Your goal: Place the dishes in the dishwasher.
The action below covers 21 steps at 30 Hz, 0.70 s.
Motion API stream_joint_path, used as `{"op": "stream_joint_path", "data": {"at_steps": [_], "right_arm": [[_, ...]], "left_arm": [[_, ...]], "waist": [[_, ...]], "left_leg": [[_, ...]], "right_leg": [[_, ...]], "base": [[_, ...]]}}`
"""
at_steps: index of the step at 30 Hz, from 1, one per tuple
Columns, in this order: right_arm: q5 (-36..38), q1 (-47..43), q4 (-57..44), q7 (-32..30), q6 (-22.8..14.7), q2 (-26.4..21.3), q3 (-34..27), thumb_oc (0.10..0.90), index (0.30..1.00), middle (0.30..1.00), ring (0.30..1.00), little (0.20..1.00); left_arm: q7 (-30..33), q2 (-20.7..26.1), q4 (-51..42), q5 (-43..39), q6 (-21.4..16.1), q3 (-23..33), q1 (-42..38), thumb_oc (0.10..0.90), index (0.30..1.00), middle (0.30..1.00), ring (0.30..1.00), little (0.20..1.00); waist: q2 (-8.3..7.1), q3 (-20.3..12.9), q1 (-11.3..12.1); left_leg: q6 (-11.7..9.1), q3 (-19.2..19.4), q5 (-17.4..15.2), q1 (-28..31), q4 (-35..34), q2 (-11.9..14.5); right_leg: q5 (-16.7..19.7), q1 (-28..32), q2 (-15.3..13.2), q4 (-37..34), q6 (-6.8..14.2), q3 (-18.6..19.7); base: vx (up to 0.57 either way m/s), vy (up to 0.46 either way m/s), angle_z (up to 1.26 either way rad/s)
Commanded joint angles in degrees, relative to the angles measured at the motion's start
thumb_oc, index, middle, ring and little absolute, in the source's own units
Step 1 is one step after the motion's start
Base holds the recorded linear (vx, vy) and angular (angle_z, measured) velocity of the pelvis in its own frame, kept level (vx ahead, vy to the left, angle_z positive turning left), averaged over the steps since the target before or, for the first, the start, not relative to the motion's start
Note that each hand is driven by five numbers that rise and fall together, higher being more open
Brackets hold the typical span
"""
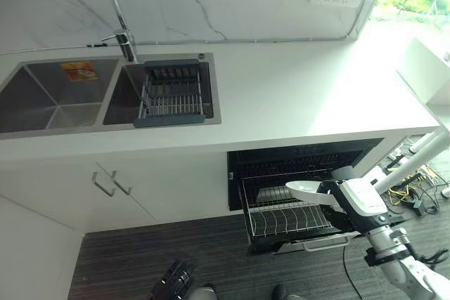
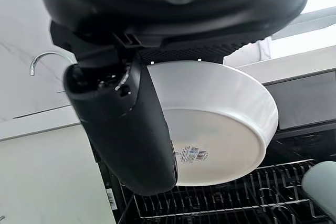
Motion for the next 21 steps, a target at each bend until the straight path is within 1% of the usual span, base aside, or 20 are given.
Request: {"op": "stream_joint_path", "data": {"at_steps": [1,5,9,12,18,19,20,21], "right_arm": [[4.07,-8.65,-1.46,-8.32,0.91,-0.79,-3.07,0.400,0.300,0.300,0.300,0.300],[4.52,-11.81,1.24,-8.12,3.09,-0.45,-1.02,0.400,0.300,0.300,0.300,0.300],[4.78,-13.69,2.10,-6.29,4.02,-0.72,0.46,0.400,0.300,0.300,0.300,0.300],[4.84,-14.98,3.35,-4.79,4.07,-1.12,1.30,0.400,0.300,0.300,0.300,0.300],[6.86,-16.63,5.11,1.30,3.88,-2.30,2.95,0.400,0.300,0.300,0.300,0.300],[7.33,-17.06,6.16,2.22,3.65,-2.53,3.49,0.400,0.300,0.300,0.300,0.300],[7.75,-17.70,7.69,4.13,3.36,-2.73,4.23,0.400,0.300,0.300,0.300,0.300],[7.81,-17.75,7.91,4.26,3.31,-2.71,4.42,0.400,0.300,0.300,0.300,0.300]], "left_arm": [[-0.73,1.51,-1.19,-2.40,-2.24,-2.78,-0.47,0.800,0.900,0.900,0.900,0.900],[-0.24,1.78,-1.30,-2.17,-2.18,-3.58,-0.28,0.800,0.900,0.900,0.900,0.900],[-0.06,1.83,-1.32,-2.22,-2.21,-4.34,-0.01,0.800,0.900,0.900,0.900,0.900],[-0.17,1.89,-1.43,-2.15,-2.17,-4.43,0.27,0.800,0.900,0.900,0.900,0.900],[-0.08,2.17,-2.02,-2.21,-1.84,-4.67,0.95,0.800,0.900,0.900,0.900,0.900],[-0.24,2.28,-1.66,-2.28,-2.06,-4.78,1.05,0.800,0.900,0.900,0.900,0.900],[-0.25,2.46,-1.41,-2.36,-2.19,-4.96,0.97,0.800,0.900,0.900,0.900,0.900],[-0.23,2.48,-1.37,-2.39,-2.25,-5.01,1.03,0.800,0.900,0.900,0.900,0.900]], "waist": [[-0.04,-1.24,1.37],[0.23,-1.44,2.42],[0.31,-1.49,3.12],[0.26,-1.47,3.54],[0.10,-1.48,4.32],[0.14,-1.17,4.61],[0.08,-1.25,4.83],[0.12,-1.17,4.90]], "left_leg": [[-1.10,2.30,-4.47,2.30,0.13,2.05],[-1.14,1.42,-4.28,2.36,0.13,1.86],[-1.19,0.85,-4.07,2.35,0.13,1.68],[-1.24,0.56,-3.96,2.32,0.13,1.62],[-1.35,-0.18,-3.59,2.20,0.13,1.39],[-1.49,-0.20,-3.88,2.78,0.13,1.47],[-1.46,-0.46,-3.52,2.47,0.13,1.30],[-1.55,-0.46,-3.79,2.79,0.13,1.38]], "right_leg": [[-5.97,1.85,-3.49,4.35,4.67,-2.99],[-6.33,2.46,-3.54,4.35,4.38,-3.60],[-6.40,2.77,-3.61,4.35,4.23,-4.04],[-6.47,2.95,-3.62,4.35,4.14,-4.32],[-6.52,3.32,-3.60,4.35,3.96,-4.80],[-6.83,3.96,-3.49,4.35,3.95,-4.89],[-6.65,3.87,-3.63,4.35,3.86,-5.19],[-6.89,4.18,-3.56,4.35,3.90,-5.20]], "base": [[0.04,0.012,0.03],[0.05,0.014,0.09],[0.03,0.006,0.10],[0.02,0.003,0.05],[0.02,0.000,0.06],[0.00,0.000,0.00],[0.03,-0.002,0.02],[0.00,0.004,0.09]]}}
